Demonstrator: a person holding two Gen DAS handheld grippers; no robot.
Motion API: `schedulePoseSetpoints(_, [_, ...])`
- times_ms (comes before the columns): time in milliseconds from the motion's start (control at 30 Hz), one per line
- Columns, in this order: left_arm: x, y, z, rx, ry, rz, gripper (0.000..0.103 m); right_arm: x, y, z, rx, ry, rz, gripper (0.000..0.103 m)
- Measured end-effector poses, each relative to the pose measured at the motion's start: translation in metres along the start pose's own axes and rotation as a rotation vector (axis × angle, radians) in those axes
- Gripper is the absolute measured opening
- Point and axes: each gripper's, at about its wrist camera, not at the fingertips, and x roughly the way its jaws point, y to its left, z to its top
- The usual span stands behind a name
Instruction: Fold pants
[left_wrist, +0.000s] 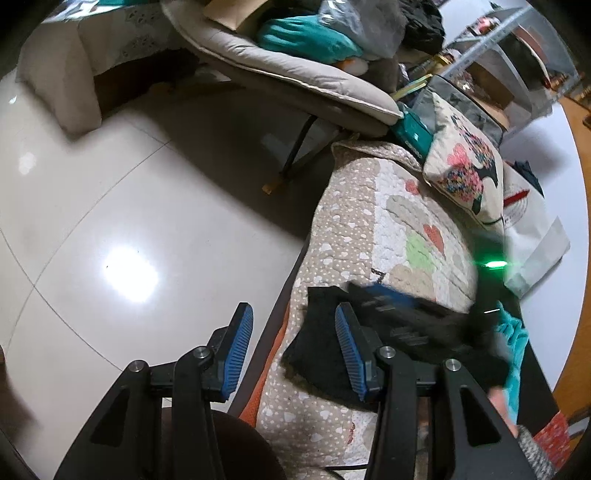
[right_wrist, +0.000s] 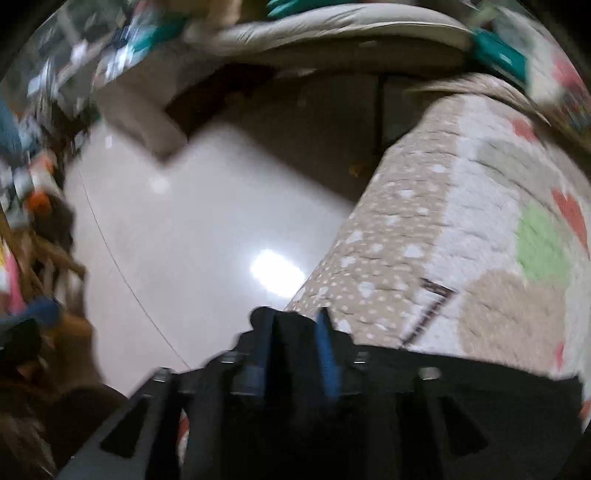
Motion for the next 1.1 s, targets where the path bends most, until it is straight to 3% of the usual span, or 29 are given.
schedulePoseSetpoints(33, [0.000,-0.005,-0.001,0.017,0.000,-0.002,0.046,-0.017,-0.014,-0.002,0.029,-0.041,0.002,0.056])
schedulePoseSetpoints(133, [0.001,-0.022,-0.005,0.069,0.001,0.001,0.046,-0.065,-0.074,-0.012,0.087,-0.099,-0.062,0.056])
schedulePoseSetpoints(200, [0.005,-0.034,-0.009,0.097,0.013,-0.005,0.047,-0.089,-0.119,-0.022,0.131,-0.107,-0.151,0.056])
schedulePoseSetpoints(300, [0.012,-0.051,-0.016,0.137,0.041,-0.010,0.047,-0.110,-0.184,-0.036,0.234,-0.097,-0.211,0.056])
schedulePoseSetpoints(433, [0.024,-0.071,-0.026,0.174,0.083,-0.011,0.047,-0.111,-0.250,-0.061,0.411,-0.067,-0.118,0.061])
schedulePoseSetpoints(600, [0.028,-0.090,-0.036,0.230,0.100,0.007,0.047,-0.078,-0.255,-0.071,0.432,-0.019,-0.074,0.066])
schedulePoseSetpoints(633, [0.029,-0.092,-0.038,0.238,0.104,0.010,0.047,-0.077,-0.251,-0.071,0.411,-0.026,-0.075,0.062])
schedulePoseSetpoints(667, [0.031,-0.094,-0.039,0.245,0.108,0.014,0.047,-0.075,-0.246,-0.069,0.395,-0.021,-0.051,0.022])
schedulePoseSetpoints(700, [0.033,-0.095,-0.040,0.247,0.111,0.019,0.047,-0.074,-0.244,-0.067,0.391,0.000,-0.063,0.012])
schedulePoseSetpoints(1000, [0.048,-0.102,-0.044,0.263,0.142,0.050,0.047,-0.081,-0.242,-0.031,0.319,-0.025,-0.281,0.001])
schedulePoseSetpoints(1033, [0.048,-0.103,-0.044,0.264,0.145,0.052,0.047,-0.076,-0.240,-0.028,0.301,-0.011,-0.342,0.001])
schedulePoseSetpoints(1100, [0.049,-0.105,-0.044,0.270,0.152,0.053,0.047,-0.071,-0.243,-0.028,0.299,0.029,-0.351,0.001])
